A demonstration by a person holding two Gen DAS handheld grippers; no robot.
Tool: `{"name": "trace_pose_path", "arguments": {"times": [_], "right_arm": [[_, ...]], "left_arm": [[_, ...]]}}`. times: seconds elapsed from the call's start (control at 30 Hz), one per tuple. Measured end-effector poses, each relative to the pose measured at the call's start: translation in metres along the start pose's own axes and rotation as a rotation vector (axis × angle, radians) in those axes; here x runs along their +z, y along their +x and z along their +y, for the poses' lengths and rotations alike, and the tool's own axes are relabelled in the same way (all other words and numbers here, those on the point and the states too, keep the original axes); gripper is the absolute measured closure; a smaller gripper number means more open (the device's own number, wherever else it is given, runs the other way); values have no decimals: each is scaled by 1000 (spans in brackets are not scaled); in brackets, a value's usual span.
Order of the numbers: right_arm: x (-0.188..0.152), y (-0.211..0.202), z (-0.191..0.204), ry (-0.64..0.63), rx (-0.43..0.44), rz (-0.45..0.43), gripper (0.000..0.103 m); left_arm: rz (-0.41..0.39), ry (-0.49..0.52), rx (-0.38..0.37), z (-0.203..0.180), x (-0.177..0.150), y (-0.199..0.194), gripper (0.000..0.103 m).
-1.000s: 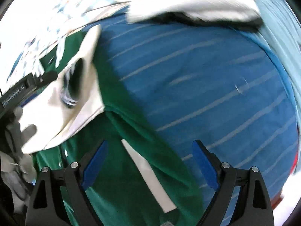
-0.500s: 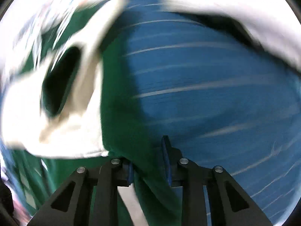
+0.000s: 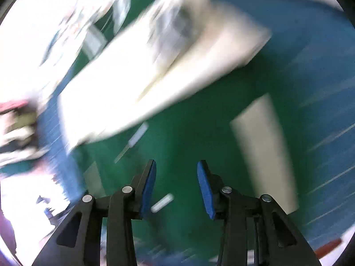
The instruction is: Fold large clothes
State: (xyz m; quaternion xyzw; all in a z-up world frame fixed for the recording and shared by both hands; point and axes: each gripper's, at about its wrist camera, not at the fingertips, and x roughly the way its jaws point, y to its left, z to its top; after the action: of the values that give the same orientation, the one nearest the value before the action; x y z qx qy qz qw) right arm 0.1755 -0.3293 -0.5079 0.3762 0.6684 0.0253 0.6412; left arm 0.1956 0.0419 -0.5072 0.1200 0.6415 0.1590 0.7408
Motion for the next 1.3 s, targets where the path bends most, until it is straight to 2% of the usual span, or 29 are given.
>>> {"name": "trace_pose_path", "arguments": {"times": [0.03,0.07,0.13,0.2,0.23,0.27,0.37,0.43,0.5,0.6,0.63,0.73,0.8,0.9,0.93,0.97,1.0,1.07,1.13,1.17,1.23,1.3], "right_arm": [[-12,32,7,19,83,100,62],[-21,66,14,31,123,185,62],[-29,113,19,56,131,278,62],[-34,150,21,95,183,345,64],[-35,156,23,102,187,336,85],[-35,156,25,99,174,306,97],[-32,124,31,69,118,182,98],[-29,99,27,55,61,104,98],[-21,90,19,13,-17,80,97],[-15,113,9,32,-2,235,90],[-17,111,9,28,-12,245,89],[-26,89,19,-13,-58,188,69],[-36,61,11,-18,-96,122,67],[-50,31,-26,39,-229,48,67],[-53,32,-46,70,-296,60,67],[-62,42,-72,120,-376,116,69],[-69,54,-94,166,-362,171,70],[-72,57,-113,218,-278,176,71],[-57,55,-102,168,-290,250,71],[-48,48,-95,148,-290,243,68],[-21,13,-82,107,-275,123,68],[9,-19,-76,82,-301,-2,68]], "left_arm": [[22,-3,7,2,-6,4,0],[54,-16,13,6,-14,9,0],[81,-49,6,15,-22,12,0],[90,-66,3,20,-29,10,0],[90,-64,4,22,-31,9,0],[90,-59,3,23,-32,7,0],[74,-52,-24,22,-34,-6,0],[54,-33,-44,17,-36,-12,0],[45,4,-49,6,-40,-13,0],[64,37,-55,-9,-46,-7,0],[68,48,-53,-13,-49,-6,0],[82,97,-40,-25,-57,3,0],[107,140,-16,-32,-66,17,0],[122,157,-28,-33,-75,32,0],[119,151,-38,-32,-75,33,0],[120,145,-47,-31,-74,34,0],[126,140,-55,-31,-73,37,0],[131,130,-68,-31,-71,41,0],[141,113,-91,-29,-68,47,0],[147,103,-102,-30,-67,50,0],[167,69,-135,-28,-65,56,0],[201,36,-168,-22,-63,61,0]]}}
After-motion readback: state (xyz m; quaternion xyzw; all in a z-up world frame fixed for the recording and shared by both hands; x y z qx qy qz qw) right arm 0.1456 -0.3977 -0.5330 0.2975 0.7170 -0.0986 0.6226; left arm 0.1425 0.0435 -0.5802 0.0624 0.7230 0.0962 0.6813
